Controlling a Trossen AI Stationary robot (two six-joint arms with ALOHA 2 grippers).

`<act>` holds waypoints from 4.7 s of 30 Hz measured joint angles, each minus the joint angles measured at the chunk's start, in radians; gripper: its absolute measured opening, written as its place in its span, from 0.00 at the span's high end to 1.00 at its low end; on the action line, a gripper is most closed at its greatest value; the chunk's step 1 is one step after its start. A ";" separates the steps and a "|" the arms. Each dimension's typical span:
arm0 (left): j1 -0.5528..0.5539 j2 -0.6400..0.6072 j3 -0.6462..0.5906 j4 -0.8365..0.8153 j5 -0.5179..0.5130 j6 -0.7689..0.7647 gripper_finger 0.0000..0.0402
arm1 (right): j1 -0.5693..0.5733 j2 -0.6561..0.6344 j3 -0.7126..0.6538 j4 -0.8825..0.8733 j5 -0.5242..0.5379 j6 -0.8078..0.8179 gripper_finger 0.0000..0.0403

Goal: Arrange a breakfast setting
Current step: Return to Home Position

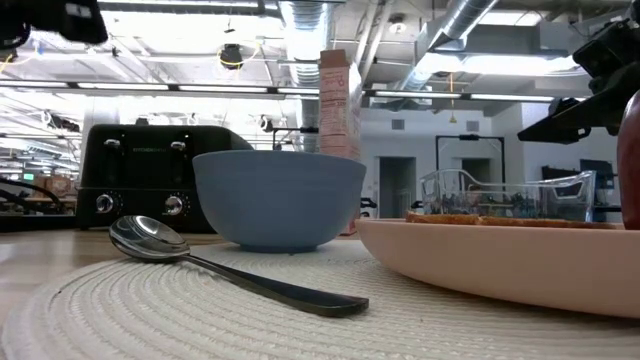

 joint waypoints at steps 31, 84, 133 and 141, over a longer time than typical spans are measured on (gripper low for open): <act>0.484 -0.029 0.144 -0.036 -0.134 0.069 0.70 | 0.000 0.000 0.000 0.000 0.000 0.000 0.01; 0.817 0.007 -0.060 -0.257 0.108 0.053 0.70 | 0.000 0.000 0.000 -0.001 0.000 0.000 0.01; 0.771 0.007 -0.060 -0.257 0.099 0.052 0.70 | 0.000 0.000 0.000 -0.002 0.000 0.000 0.01; 0.771 0.007 -0.060 -0.257 0.099 0.052 0.70 | 0.000 0.000 0.000 -0.002 0.000 0.000 0.01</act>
